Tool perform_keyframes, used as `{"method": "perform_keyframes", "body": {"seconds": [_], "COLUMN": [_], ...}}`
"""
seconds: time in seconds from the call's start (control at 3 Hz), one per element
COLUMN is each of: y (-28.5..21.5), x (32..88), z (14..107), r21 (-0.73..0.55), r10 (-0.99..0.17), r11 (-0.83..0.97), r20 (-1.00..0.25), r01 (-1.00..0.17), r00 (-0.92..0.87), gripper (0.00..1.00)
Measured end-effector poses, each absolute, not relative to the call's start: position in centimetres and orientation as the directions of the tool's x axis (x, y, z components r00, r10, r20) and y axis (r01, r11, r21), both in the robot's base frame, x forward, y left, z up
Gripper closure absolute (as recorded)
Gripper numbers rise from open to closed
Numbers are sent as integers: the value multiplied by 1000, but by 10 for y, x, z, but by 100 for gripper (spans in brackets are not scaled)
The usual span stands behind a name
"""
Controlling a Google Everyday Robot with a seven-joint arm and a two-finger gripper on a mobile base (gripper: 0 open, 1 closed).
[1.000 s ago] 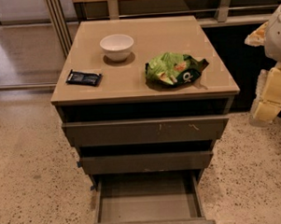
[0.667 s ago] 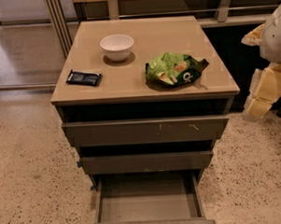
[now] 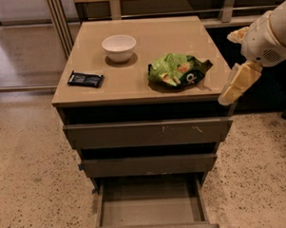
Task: Place green rice chip bag into bottom drawer
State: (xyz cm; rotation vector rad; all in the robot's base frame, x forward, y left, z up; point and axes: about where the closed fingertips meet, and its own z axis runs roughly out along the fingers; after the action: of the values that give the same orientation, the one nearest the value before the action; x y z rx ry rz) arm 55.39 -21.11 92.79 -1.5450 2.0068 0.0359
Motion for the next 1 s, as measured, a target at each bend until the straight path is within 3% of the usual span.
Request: {"method": "perform_keyframes", "body": {"seconds": [0.67, 1.0], "y": [-184, -178], "x": [624, 647], "z": [908, 889], "r21": [-327, -301], "r10": [-727, -676], "r11": [367, 383], "r20": [-685, -736], "r01": [-871, -873], "r00": [-50, -42], "gripper": [0, 0]}}
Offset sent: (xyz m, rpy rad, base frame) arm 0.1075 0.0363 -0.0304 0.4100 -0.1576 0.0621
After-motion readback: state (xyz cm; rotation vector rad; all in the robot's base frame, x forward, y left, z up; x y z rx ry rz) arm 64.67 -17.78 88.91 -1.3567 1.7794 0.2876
